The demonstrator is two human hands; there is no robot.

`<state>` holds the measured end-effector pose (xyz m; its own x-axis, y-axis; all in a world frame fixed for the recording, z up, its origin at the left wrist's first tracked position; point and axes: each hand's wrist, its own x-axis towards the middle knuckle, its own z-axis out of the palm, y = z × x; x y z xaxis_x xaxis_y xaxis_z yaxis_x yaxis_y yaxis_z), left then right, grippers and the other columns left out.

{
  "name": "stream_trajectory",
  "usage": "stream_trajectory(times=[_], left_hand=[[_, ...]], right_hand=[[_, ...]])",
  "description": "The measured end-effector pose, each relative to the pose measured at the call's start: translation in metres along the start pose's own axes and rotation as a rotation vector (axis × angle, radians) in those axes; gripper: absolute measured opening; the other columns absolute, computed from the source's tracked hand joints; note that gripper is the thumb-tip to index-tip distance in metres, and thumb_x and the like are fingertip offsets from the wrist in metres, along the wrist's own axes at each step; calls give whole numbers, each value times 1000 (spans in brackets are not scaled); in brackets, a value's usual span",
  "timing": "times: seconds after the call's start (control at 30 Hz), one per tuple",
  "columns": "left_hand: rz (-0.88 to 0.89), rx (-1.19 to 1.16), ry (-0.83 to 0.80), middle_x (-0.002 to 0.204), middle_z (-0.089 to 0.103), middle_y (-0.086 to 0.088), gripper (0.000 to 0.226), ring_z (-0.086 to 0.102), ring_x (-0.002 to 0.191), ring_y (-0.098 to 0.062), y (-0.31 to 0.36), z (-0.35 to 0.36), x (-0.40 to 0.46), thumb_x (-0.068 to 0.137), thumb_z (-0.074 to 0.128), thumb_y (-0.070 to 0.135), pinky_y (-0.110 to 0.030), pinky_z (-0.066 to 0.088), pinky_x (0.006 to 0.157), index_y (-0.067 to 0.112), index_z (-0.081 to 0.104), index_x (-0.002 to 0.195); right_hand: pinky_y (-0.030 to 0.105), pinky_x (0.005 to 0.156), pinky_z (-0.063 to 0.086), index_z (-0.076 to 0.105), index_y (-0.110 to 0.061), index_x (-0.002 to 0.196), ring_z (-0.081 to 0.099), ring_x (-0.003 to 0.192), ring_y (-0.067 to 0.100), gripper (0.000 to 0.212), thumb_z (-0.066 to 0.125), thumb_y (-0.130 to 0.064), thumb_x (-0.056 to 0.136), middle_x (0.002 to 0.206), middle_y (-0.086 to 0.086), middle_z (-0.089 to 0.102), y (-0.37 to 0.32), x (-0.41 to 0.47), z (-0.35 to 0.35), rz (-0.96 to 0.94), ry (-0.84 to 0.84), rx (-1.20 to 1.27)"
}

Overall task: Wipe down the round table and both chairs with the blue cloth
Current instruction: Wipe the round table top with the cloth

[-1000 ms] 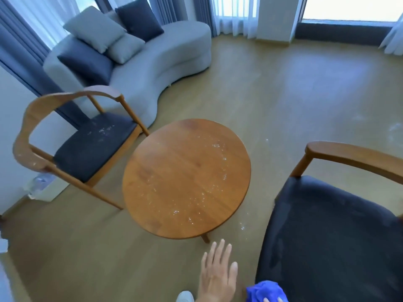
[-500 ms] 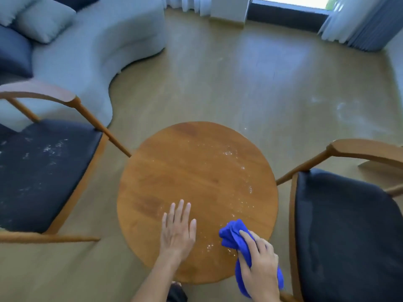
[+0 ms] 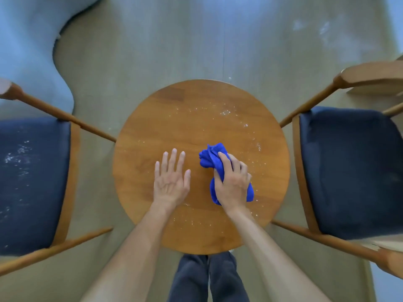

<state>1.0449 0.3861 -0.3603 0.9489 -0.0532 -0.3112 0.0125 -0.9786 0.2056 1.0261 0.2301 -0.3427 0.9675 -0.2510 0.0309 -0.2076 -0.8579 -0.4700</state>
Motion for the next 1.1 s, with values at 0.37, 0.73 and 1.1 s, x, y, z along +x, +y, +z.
stream_trajectory(times=[0.37, 0.73, 1.1], left_hand=[[219, 40, 20, 162, 10, -3, 57, 4, 149, -24, -26, 38, 74, 101, 35, 34, -43, 4, 121, 19, 17, 153], [411, 94, 154, 160, 18, -10, 64, 14, 148, -30, -29, 75, 117, 95, 24, 40, -52, 11, 119, 9, 26, 151], [421, 136, 207, 162, 11, -8, 67, 9, 149, -29, -30, 81, 119, 93, 25, 42, -53, 10, 119, 9, 21, 152]], right_hand=[[44, 82, 46, 59, -22, 127, 54, 110, 32, 43, 62, -35, 86, 131, 3, 56, -12, 29, 76, 116, 129, -118], [56, 104, 33, 46, -29, 140, 35, 137, 40, 51, 54, -34, 90, 152, 11, 35, 63, 31, 106, -254, 79, -380], [50, 90, 41, 42, -26, 143, 45, 124, 42, 56, 47, -40, 89, 151, 14, 35, 59, 70, 100, 257, 222, -425]])
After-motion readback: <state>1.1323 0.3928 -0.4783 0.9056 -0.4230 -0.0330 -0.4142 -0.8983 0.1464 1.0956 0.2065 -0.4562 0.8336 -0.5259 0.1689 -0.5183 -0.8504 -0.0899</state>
